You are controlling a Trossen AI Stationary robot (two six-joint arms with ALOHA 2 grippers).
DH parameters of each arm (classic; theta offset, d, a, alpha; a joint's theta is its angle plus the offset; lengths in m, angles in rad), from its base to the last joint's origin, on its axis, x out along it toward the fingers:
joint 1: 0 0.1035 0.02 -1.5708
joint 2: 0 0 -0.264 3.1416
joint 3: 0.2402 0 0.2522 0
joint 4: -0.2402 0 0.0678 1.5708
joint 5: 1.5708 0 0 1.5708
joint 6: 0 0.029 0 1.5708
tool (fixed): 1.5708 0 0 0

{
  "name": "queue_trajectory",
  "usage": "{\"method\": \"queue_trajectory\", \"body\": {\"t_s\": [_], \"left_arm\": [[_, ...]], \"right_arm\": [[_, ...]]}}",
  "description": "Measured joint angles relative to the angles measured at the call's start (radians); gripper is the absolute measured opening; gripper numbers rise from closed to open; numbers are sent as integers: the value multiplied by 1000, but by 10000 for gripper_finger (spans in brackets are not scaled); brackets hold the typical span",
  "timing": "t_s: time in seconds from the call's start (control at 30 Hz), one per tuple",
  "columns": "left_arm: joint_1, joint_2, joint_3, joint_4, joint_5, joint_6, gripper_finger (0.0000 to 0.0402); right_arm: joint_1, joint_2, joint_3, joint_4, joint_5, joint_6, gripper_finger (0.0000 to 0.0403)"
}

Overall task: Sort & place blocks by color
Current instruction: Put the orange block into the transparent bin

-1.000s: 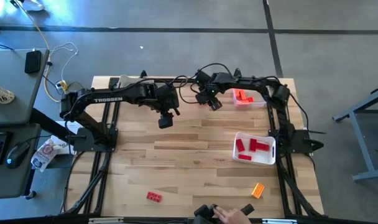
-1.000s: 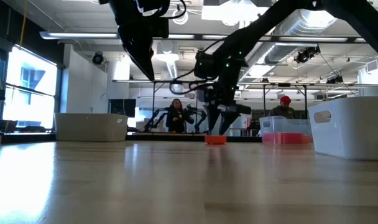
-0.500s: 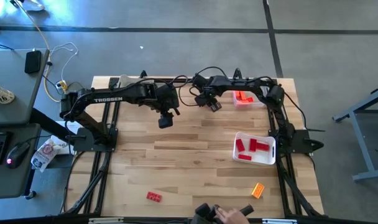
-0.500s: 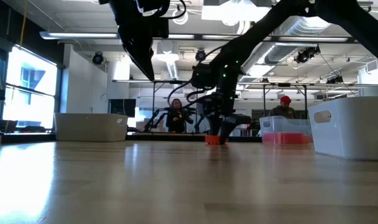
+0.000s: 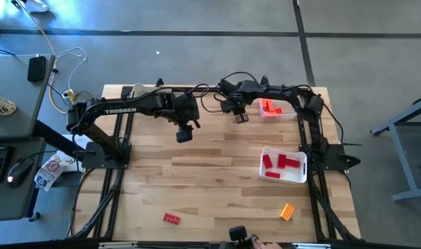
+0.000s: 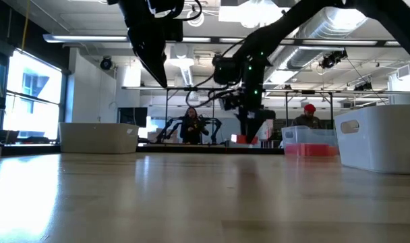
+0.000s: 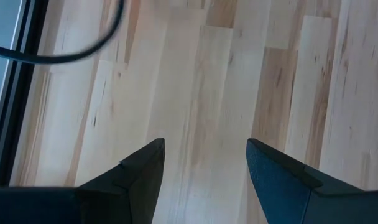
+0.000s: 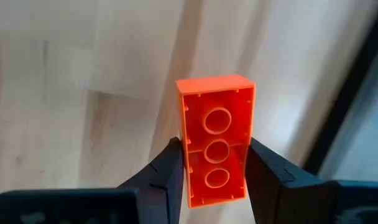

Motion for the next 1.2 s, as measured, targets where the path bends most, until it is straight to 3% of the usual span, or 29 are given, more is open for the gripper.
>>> {"method": "queue_trajectory", "body": {"t_s": [0.17,0.47,0.8,0.97,1.2], "left_arm": [[0,0,0,0,0,-1,211],[-6,0,0,-47,3,-24,211],[-73,0,0,-53,3,-27,211],[-114,0,0,-53,3,-27,211],[-163,0,0,-53,3,-27,211]], "right_arm": [[-2,-73,0,-12,18,78,109],[-27,-218,1,-133,177,210,109],[-172,-279,2,-338,258,502,109],[-253,-278,2,-429,208,630,109],[-337,-270,2,-491,42,707,109]]}}
